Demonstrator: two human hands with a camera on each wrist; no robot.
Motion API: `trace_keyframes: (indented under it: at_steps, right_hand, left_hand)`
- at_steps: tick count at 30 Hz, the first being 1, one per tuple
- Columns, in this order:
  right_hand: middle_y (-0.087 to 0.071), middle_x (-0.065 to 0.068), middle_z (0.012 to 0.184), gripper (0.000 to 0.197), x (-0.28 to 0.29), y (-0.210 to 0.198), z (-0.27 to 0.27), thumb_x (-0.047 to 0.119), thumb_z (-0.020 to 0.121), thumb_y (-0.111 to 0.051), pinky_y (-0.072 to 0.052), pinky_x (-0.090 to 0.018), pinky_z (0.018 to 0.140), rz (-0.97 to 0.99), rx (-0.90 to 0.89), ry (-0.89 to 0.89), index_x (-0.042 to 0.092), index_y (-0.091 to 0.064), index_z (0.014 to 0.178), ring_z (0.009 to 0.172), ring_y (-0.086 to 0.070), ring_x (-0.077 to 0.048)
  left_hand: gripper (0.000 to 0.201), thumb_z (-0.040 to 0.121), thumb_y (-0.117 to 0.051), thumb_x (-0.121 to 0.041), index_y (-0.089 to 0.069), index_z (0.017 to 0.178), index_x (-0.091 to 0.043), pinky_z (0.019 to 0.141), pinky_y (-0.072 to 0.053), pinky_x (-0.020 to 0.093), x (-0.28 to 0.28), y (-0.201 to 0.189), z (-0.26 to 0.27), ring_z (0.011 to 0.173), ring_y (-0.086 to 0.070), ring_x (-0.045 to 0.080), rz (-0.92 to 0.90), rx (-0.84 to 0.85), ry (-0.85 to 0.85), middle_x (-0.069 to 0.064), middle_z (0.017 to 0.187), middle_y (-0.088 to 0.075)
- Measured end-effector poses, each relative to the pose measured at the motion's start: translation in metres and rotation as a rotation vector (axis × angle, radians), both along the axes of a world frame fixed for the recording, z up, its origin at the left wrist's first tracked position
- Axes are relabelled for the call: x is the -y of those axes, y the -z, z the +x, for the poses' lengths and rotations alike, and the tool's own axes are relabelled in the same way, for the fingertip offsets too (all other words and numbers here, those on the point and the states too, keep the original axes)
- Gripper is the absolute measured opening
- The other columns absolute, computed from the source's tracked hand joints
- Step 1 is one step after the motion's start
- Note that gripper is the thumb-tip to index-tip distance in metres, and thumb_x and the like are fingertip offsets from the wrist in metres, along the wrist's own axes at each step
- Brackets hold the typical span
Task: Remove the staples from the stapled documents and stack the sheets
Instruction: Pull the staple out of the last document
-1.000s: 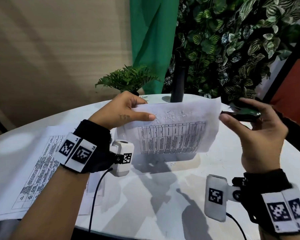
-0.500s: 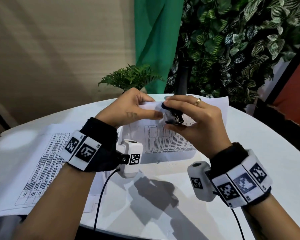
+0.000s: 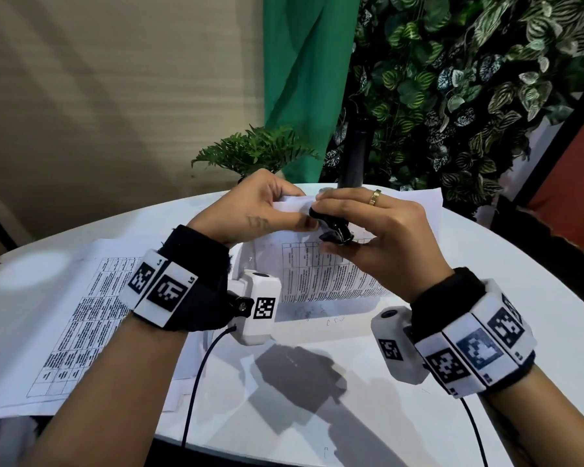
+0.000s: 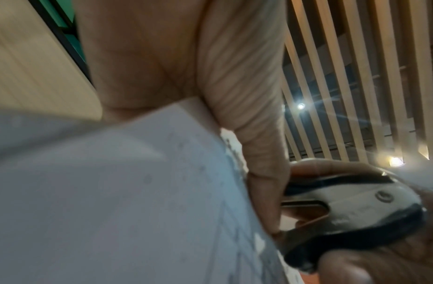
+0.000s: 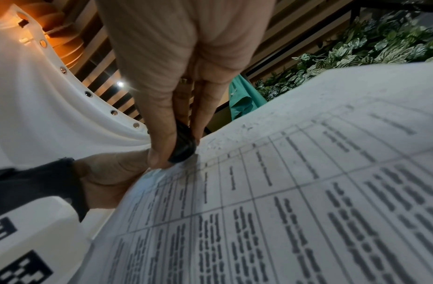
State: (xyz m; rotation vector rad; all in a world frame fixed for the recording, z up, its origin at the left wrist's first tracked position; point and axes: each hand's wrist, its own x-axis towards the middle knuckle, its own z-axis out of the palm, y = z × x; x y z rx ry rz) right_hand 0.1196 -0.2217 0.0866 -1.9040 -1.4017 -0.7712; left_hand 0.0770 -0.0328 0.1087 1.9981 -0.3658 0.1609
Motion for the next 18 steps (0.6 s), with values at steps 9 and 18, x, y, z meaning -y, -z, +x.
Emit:
trace_keyframes:
  at_steps: [9,18]
  right_hand:
    - [-0.071,-0.009,0.095,0.031,-0.0016,-0.0033,0.0021,0.012,0.065,-0.076,-0.056,-0.043,0.066,0.01,0.068,-0.006,0.002,-0.071,0.094,0.082,-0.068,-0.029]
    - [-0.069,-0.009,0.086,0.023,-0.0043,-0.004,0.0052,0.019,0.073,-0.073,-0.054,-0.042,0.065,0.028,0.035,-0.015,0.002,-0.07,0.089,0.077,-0.066,-0.031]
  left_hand:
    - [0.014,0.078,-0.071,-0.004,-0.068,0.072,-0.016,0.053,-0.039,0.012,0.0011,-0.0047,-0.0022,0.055,-0.051,0.001,0.037,-0.032,0.046,-0.011,0.058,-0.062]
    - [0.004,0.072,-0.073,-0.014,-0.069,0.072,-0.016,0.053,-0.04,0.013,0.0015,-0.0064,-0.002,0.057,-0.052,0.004,0.003,-0.064,0.029,-0.009,0.061,-0.063]
